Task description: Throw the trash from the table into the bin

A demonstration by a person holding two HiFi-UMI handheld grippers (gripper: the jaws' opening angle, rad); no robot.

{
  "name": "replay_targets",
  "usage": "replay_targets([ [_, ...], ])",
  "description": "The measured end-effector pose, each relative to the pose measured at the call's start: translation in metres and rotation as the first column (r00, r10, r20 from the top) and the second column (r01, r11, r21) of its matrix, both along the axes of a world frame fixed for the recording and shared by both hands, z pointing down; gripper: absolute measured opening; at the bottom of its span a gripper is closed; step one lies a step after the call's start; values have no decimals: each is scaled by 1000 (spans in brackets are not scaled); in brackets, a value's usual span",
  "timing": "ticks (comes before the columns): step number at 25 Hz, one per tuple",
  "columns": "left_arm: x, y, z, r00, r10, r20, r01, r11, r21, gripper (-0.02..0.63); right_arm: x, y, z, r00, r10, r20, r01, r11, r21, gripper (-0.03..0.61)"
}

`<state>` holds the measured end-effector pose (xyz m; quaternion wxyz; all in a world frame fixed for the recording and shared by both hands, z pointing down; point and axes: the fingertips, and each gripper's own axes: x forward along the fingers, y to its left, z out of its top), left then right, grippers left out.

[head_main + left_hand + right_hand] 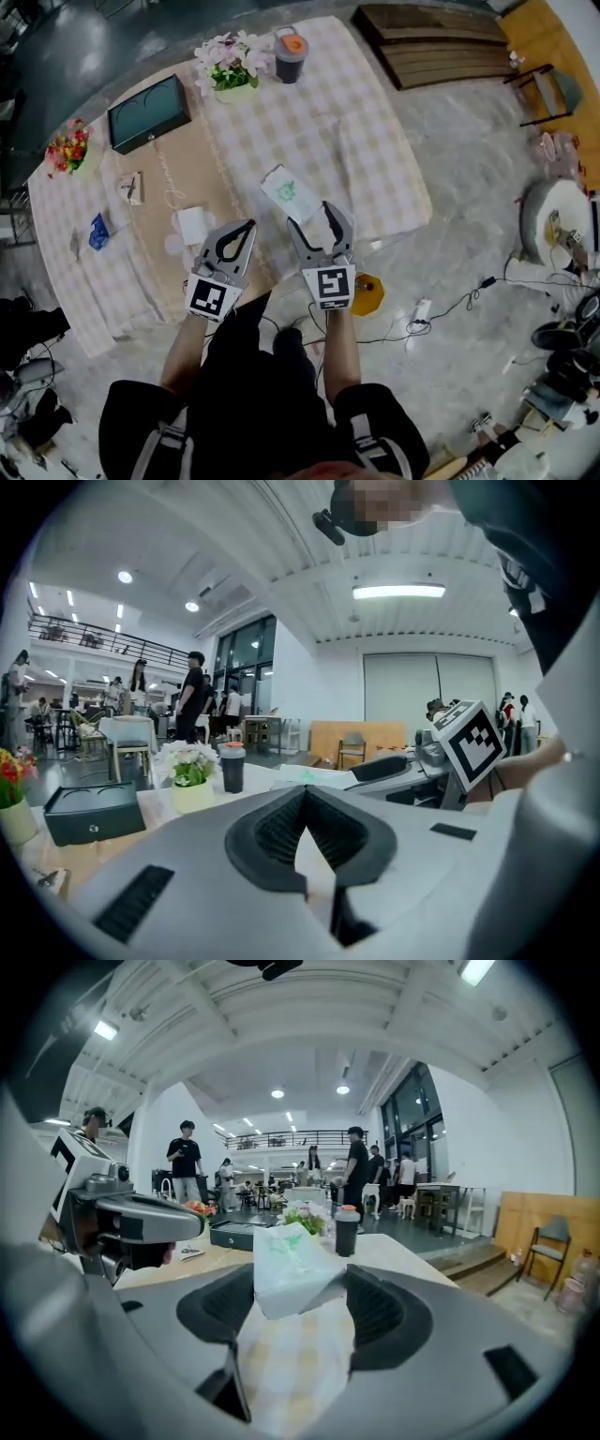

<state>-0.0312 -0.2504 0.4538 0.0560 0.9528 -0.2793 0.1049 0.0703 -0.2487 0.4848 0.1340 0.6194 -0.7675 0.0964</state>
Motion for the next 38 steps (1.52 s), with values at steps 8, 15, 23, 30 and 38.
replay_targets([
  [8,96,75,-3,973,233,-6,-233,973,3,3,93,106,-9,972,233,-16,-233,972,-2,314],
  [15,173,152,-10,907,419,-34,-419,908,7,3,159,206,-11,905,424,-29,-425,905,-10,314],
  [23,231,240,-2,816,576,-38,-577,817,-11,3,208,322,-2,795,606,-34,-607,794,-23,314],
  [30,255,302,20,749,662,-29,-662,748,-39,3,234,417,24,676,735,-39,-736,674,-61,316],
  [38,258,346,95,720,693,27,-691,720,-59,3,229,474,104,630,776,-7,-772,626,-114,316],
])
